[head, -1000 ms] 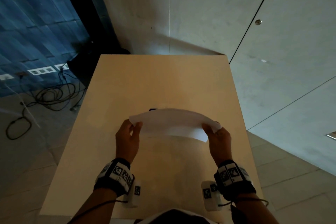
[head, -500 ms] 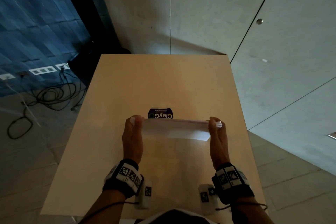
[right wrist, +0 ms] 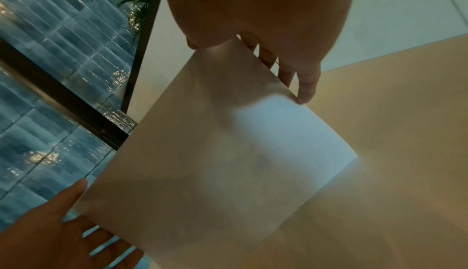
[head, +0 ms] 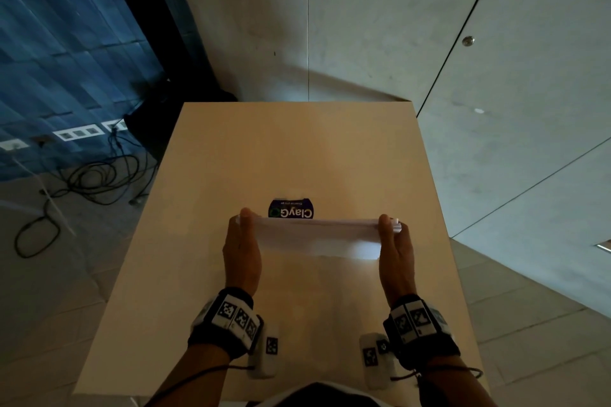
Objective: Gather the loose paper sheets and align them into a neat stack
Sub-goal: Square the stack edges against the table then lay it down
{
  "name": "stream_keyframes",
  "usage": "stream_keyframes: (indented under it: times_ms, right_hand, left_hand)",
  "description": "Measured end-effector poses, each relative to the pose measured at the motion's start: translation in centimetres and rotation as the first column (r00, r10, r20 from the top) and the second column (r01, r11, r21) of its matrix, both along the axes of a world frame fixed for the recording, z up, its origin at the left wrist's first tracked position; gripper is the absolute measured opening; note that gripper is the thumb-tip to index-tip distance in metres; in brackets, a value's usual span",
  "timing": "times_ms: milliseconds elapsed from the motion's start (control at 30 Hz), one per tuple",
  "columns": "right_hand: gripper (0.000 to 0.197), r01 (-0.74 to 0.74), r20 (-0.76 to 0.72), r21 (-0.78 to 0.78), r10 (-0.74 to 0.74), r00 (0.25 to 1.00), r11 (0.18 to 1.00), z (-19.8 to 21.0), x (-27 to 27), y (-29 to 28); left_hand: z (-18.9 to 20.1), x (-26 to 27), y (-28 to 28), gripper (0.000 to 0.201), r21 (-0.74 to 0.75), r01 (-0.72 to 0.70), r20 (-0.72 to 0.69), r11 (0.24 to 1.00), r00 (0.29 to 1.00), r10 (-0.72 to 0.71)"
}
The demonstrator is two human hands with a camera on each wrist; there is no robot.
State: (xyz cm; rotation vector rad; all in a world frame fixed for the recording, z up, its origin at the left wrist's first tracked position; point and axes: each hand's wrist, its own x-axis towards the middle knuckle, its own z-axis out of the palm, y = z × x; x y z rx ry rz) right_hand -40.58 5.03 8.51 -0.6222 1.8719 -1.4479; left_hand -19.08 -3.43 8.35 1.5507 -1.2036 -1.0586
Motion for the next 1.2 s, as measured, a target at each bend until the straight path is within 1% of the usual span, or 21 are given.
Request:
stream_keyframes:
  times_ms: [67, 133, 167, 200, 267, 300, 367, 467, 567, 633, 733, 766, 800, 833, 866, 900, 1000, 1066, 1100, 1133, 1200]
  right_hand:
    - [0.042, 0.002, 0.009, 0.017, -0.003, 1.0, 1.0, 0.1, -0.1, -0.1]
    - [0.043, 0.005, 0.015, 0.034, -0.005, 1.0, 0.999, 0.2, -0.3, -0.2]
    - [0.044, 0.001, 0.018, 0.04, -0.002, 1.0, 0.999, 0.2, -0.4, -0.2]
    - [0.045, -0.006, 0.02, 0.045, 0.005, 1.0, 0.999, 0.2, -0.5, -0.3]
    - [0.046, -0.025, 0.022, 0.052, 0.024, 0.999, 0.998, 0.2, -0.5, -0.4]
    - [0.046, -0.033, 0.025, 0.054, 0.032, 0.999, 0.998, 0.3, -0.6, -0.4]
    - [0.046, -0.041, 0.029, 0.059, 0.039, 0.999, 0.997, 0.3, -0.8, -0.5]
    - [0.049, -0.078, 0.05, 0.08, 0.074, 0.996, 0.994, 0.2, -1.6, -0.3]
    - [0.065, -0.107, 0.132, 0.112, 0.092, 0.987, 0.988, 0.7, -2.7, 0.0]
    - [0.073, -0.069, 0.039, 0.126, 0.064, 0.997, 0.99, 1.6, -3.4, 0.1]
    - [0.079, -0.071, -0.177, 0.099, 0.087, 0.98, 0.993, 3.9, -3.8, -0.1]
    - [0.077, -0.115, -0.292, 0.132, 0.149, 0.945, 0.985, 4.7, -3.7, -0.2]
    - [0.075, -0.156, -0.441, 0.208, 0.235, 0.866, 0.966, 5.3, -3.5, -0.3]
    - [0.074, -0.188, -0.564, 0.284, 0.323, 0.76, 0.94, 6.0, -3.2, -0.4]
    - [0.073, -0.224, -0.625, 0.335, 0.394, 0.674, 0.915, 6.6, -2.8, -0.5]
    - [0.072, -0.279, -0.624, 0.36, 0.452, 0.637, 0.89, 7.3, -2.4, -0.7]
    - [0.059, -0.437, -0.508, 0.366, 0.57, 0.646, 0.822, 8.6, -1.4, -0.9]
    - [0.042, -0.464, -0.504, 0.376, 0.597, 0.624, 0.802, 8.2, -1.3, -1.0]
    - [0.035, -0.461, -0.498, 0.349, 0.578, 0.647, 0.816, 7.9, -1.4, -0.9]
    - [0.03, -0.457, -0.48, 0.303, 0.548, 0.685, 0.836, 7.7, -1.6, -0.8]
    - [0.022, -0.447, -0.434, 0.221, 0.498, 0.751, 0.866, 7.5, -1.9, -0.5]
  left_hand:
    - [-0.3, 0.4, 0.0, 0.041, -0.003, 0.058, -0.06, 0.998, 0.997, -0.058]
    - [-1.1, 1.1, 0.2, 0.03, -0.01, 0.138, -0.14, 0.99, 0.98, -0.138]
    - [-1.4, 1.5, 0.3, 0.03, -0.002, 0.183, -0.17, 0.983, 0.969, -0.181]
    - [-1.7, 1.9, 0.4, 0.037, 0.019, 0.226, -0.171, 0.974, 0.961, -0.219]
    - [-2.2, 2.7, 0.6, 0.055, 0.064, 0.274, -0.051, 0.96, 0.961, -0.271]
    - [-2.2, 3.0, 0.6, 0.055, 0.066, 0.275, 0.034, 0.959, 0.96, -0.278]
    - [-1.7, 3.3, 0.7, 0.044, 0.03, 0.257, 0.162, 0.966, 0.952, -0.258]
    - [-0.5, 3.4, 0.1, 0.026, -0.001, 0.292, 0.236, 0.956, 0.929, -0.284]
    - [1.1, 3.4, -0.9, 0.032, -0.021, 0.374, 0.309, 0.927, 0.884, -0.35]
    - [2.4, 3.0, -1.5, 0.037, -0.02, 0.428, 0.385, 0.904, 0.837, -0.388]
    - [5.0, 1.7, -2.3, 0.027, -0.046, 0.537, 0.468, 0.842, 0.757, -0.457]
    - [6.0, 1.2, -2.6, 0.026, -0.056, 0.575, 0.493, 0.816, 0.727, -0.478]
    - [6.9, 0.7, -2.8, 0.023, -0.064, 0.611, 0.513, 0.789, 0.698, -0.5]
    - [7.6, 0.2, -3.0, 0.018, -0.073, 0.647, 0.534, 0.759, 0.668, -0.519]
    - [8.4, -0.3, -3.1, 0.01, -0.081, 0.688, 0.562, 0.721, 0.629, -0.537]
    - [9.1, -0.9, -3.3, 0.006, -0.083, 0.723, 0.585, 0.686, 0.593, -0.554]
    - [11.0, -2.7, -3.5, 0.016, -0.098, 0.796, 0.625, 0.597, 0.516, -0.586]
    - [12.0, -3.8, -3.4, 0.019, -0.107, 0.828, 0.651, 0.551, 0.477, -0.591]
    - [12.4, -4.2, -3.3, 0.019, -0.109, 0.836, 0.654, 0.538, 0.468, -0.595]
    - [12.8, -4.5, -3.1, 0.02, -0.102, 0.832, 0.644, 0.546, 0.473, -0.601]
    - [13.2, -4.6, -3.1, 0.024, -0.071, 0.783, 0.598, 0.618, 0.53, -0.601]
